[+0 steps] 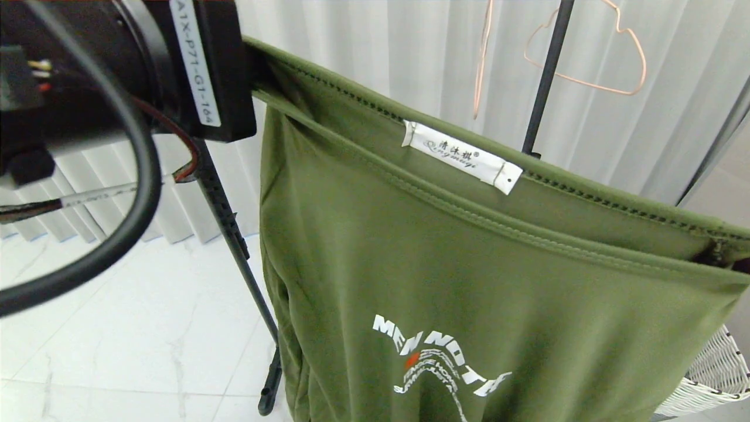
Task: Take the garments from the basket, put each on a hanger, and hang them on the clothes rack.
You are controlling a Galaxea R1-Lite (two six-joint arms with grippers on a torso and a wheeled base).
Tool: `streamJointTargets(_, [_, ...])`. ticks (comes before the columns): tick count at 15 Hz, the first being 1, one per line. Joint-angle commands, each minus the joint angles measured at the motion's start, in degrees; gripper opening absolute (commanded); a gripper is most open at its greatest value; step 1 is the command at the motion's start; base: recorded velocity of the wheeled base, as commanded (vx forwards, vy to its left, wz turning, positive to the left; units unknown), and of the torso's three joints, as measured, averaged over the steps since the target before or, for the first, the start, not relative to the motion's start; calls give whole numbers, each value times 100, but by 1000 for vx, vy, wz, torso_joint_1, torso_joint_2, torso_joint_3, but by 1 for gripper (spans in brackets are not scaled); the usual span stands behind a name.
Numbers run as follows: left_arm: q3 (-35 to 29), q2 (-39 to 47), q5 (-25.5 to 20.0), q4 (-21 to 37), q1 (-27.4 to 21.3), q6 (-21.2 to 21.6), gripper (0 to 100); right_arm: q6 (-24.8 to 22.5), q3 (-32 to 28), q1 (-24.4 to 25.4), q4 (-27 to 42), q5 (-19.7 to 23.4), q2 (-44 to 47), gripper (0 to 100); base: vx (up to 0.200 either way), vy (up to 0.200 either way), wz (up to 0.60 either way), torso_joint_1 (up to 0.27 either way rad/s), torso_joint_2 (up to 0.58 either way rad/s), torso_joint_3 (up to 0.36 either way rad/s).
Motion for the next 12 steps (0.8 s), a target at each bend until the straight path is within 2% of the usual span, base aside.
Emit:
streamJointTargets(1, [-175, 324, -10, -20, 68, -18, 0, 5, -32, 234, -63, 6, 196, 0, 0, 0, 0, 0, 0, 0])
streamJointTargets(5, [-52, 342, -45, -3, 138, -18, 0, 93, 3, 94, -63, -21, 117, 0, 0, 0, 0, 0, 0, 0])
streamJointTargets(7, [0, 219, -45, 112, 129, -10, 0, 93, -50, -548, -80, -29, 126, 0, 0, 0, 0, 0, 0, 0])
streamJointTargets(9, [167, -80, -54, 507, 94, -18, 0, 76, -129, -1251, -291, -29, 249, 0, 0, 0, 0, 0, 0, 0])
streamJointTargets(12, [642, -590, -62, 657, -108, -18, 0, 76, -129, -1717, -1302, -12, 670, 0, 0, 0, 0, 0, 0, 0])
